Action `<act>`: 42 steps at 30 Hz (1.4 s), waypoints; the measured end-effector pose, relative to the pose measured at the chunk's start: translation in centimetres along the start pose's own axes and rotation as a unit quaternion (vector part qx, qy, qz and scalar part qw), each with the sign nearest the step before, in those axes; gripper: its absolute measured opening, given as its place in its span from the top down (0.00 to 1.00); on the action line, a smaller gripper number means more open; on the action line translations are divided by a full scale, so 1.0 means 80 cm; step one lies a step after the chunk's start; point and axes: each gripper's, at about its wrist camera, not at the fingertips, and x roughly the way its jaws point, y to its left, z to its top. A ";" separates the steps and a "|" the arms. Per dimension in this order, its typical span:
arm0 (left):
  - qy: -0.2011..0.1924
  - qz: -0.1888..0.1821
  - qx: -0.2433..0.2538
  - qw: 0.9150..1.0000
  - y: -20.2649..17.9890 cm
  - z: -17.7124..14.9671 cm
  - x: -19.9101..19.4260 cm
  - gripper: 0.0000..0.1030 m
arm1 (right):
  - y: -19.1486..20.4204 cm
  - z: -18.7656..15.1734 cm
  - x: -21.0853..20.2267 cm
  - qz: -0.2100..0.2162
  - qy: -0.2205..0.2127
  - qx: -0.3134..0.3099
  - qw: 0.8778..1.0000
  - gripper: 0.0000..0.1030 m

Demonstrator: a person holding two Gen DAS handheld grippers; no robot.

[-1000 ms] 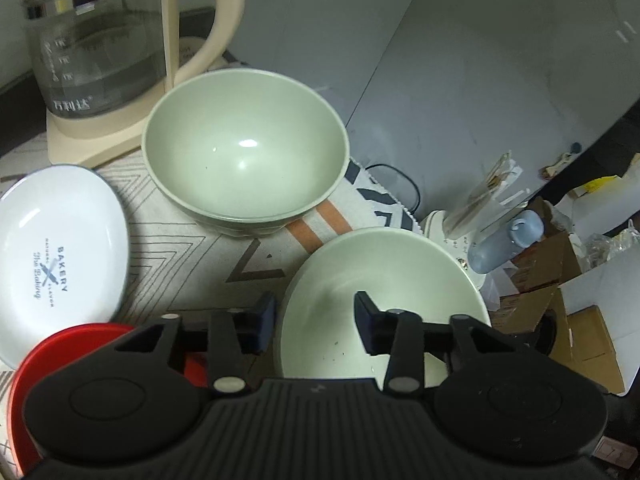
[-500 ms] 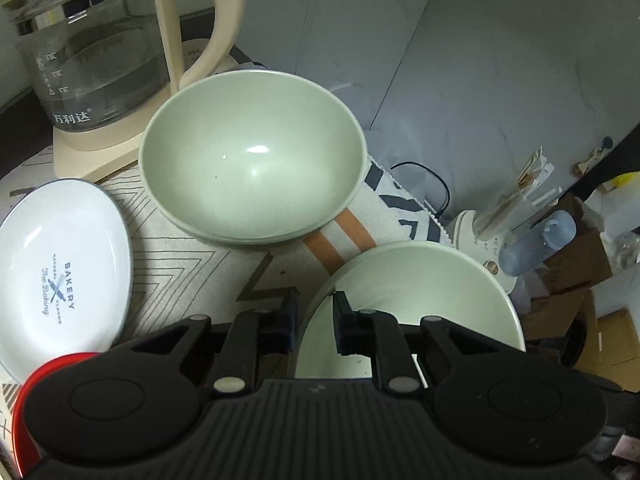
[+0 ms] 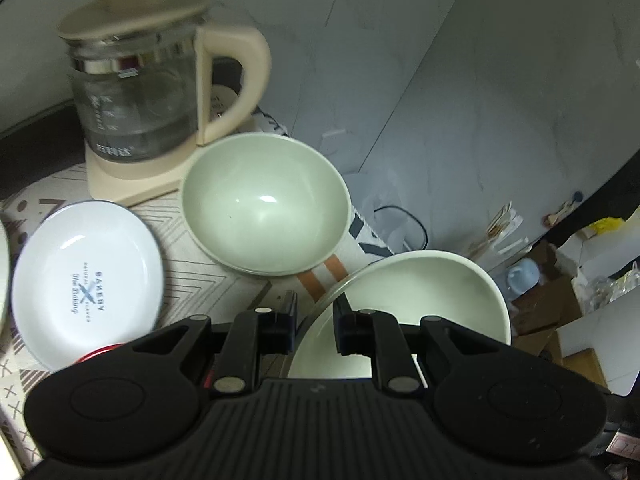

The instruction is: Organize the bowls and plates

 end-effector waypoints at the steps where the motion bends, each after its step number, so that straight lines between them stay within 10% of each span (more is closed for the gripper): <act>1: -0.005 -0.001 -0.001 1.000 0.003 -0.001 -0.007 0.84 | 0.005 -0.002 -0.004 0.000 -0.003 -0.002 1.000 0.90; 19: -0.065 -0.026 -0.031 0.997 0.077 -0.045 -0.119 0.84 | 0.098 -0.048 -0.067 0.009 -0.056 -0.012 0.998 0.89; 42: -0.016 0.018 -0.109 0.994 0.190 -0.094 -0.111 0.84 | 0.189 -0.100 -0.002 0.003 0.025 -0.071 0.997 0.89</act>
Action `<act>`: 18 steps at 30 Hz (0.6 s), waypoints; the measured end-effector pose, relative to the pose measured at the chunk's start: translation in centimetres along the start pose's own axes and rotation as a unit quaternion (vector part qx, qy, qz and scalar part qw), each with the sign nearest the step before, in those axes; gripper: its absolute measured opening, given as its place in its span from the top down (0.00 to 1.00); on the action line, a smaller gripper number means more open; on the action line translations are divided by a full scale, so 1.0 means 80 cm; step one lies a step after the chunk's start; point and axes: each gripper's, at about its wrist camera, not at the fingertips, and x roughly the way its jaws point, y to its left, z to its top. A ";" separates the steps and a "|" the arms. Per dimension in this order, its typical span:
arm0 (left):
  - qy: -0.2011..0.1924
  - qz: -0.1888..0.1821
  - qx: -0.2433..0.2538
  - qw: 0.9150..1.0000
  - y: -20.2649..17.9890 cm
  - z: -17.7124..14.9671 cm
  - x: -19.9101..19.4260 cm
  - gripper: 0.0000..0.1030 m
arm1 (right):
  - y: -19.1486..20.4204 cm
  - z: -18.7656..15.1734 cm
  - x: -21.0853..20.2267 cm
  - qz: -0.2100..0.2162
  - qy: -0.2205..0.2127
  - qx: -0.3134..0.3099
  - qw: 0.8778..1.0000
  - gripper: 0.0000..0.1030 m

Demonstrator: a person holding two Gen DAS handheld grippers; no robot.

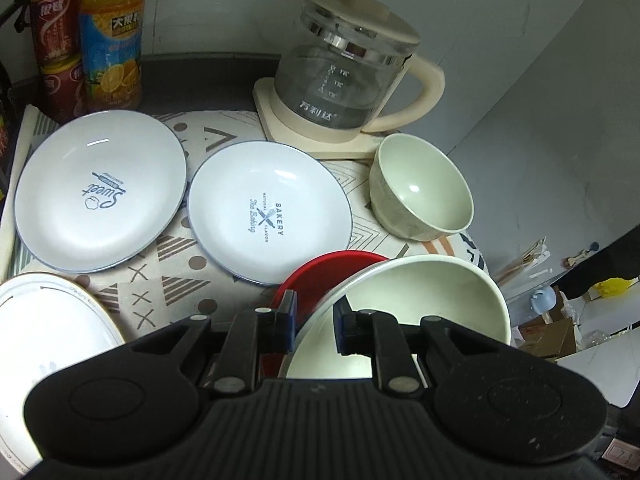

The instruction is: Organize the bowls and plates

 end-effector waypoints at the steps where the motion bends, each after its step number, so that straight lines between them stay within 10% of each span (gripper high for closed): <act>1: 0.001 0.002 0.001 1.000 -0.001 0.000 0.003 0.84 | -0.001 0.001 0.002 -0.002 0.001 -0.003 1.000 0.89; 18: 0.012 0.050 0.010 0.999 -0.004 0.005 0.036 0.80 | 0.007 0.014 0.037 0.014 0.031 -0.061 0.998 0.90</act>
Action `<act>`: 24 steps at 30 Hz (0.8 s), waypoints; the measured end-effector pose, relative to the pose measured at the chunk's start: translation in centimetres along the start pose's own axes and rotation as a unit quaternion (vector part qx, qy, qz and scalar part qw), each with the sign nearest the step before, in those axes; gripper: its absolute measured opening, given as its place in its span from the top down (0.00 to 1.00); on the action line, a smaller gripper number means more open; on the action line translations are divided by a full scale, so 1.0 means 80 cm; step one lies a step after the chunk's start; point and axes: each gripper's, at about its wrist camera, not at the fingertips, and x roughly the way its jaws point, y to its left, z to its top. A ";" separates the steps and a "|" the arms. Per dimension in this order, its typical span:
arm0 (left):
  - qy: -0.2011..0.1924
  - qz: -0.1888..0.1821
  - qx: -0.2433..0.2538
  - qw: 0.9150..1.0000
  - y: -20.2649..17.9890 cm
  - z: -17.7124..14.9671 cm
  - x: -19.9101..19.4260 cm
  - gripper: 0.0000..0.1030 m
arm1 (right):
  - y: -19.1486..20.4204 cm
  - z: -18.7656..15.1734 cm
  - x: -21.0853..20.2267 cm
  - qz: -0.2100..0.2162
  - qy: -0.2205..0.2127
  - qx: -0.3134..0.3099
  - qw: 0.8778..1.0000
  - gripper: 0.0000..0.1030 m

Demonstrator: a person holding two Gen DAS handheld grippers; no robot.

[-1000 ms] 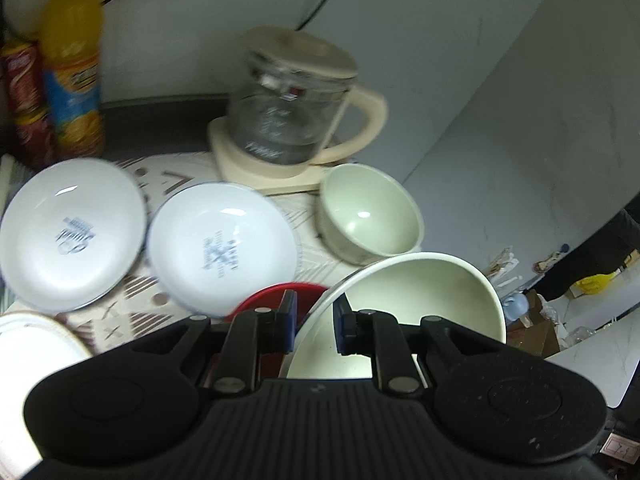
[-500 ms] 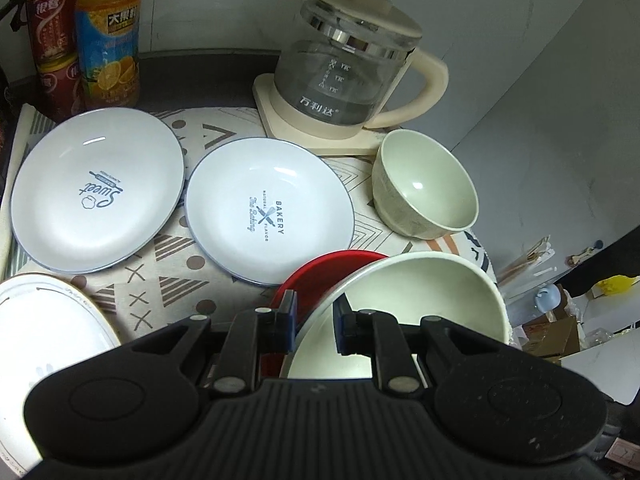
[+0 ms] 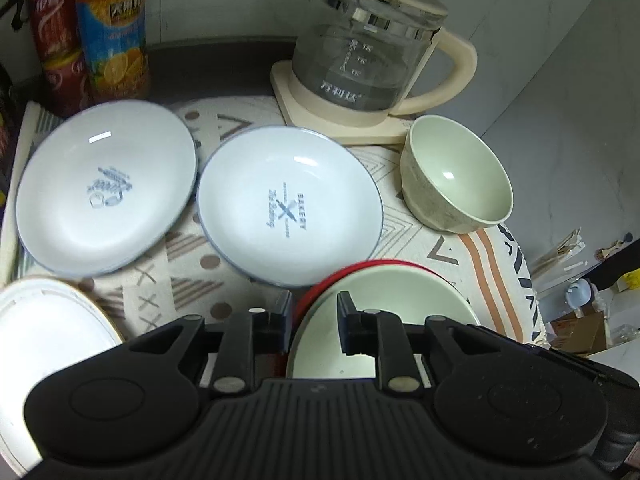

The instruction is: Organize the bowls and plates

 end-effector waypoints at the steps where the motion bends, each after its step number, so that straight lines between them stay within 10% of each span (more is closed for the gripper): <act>1: -0.002 0.002 0.000 1.000 0.000 0.002 -0.002 0.80 | 0.000 0.002 0.000 0.001 0.000 0.000 1.000 0.90; 24: -0.024 -0.019 -0.031 0.999 -0.045 0.076 0.015 0.44 | -0.073 0.070 0.002 0.016 -0.032 0.047 0.998 0.22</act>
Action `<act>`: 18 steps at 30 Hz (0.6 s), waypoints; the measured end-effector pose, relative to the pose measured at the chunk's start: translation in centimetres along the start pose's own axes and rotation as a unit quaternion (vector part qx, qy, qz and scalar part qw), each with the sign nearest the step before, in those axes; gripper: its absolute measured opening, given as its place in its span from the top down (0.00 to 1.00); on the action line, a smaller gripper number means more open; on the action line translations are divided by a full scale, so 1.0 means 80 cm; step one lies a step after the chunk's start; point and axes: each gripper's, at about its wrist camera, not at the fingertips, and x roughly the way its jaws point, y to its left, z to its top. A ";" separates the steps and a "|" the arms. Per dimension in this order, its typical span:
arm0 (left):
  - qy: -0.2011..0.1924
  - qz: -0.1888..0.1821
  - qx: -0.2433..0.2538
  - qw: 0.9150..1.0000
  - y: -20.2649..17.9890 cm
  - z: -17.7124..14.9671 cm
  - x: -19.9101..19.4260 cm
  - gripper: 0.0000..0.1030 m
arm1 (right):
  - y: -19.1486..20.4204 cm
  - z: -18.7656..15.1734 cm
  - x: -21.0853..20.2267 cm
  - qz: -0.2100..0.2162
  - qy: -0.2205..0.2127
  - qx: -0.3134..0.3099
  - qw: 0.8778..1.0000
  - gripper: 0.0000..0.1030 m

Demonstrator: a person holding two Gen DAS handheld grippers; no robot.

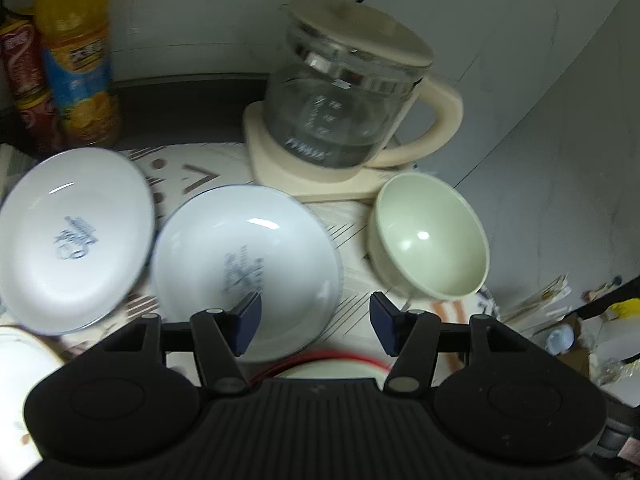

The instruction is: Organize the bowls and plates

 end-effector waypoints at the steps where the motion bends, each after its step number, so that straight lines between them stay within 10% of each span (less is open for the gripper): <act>1: -0.003 -0.005 0.000 1.000 -0.004 0.002 0.005 0.44 | -0.006 0.002 0.003 0.002 0.000 0.004 1.000 0.21; 18: -0.002 -0.016 -0.036 0.999 -0.067 0.032 0.101 0.44 | -0.076 0.049 0.059 0.003 0.000 0.038 0.999 0.20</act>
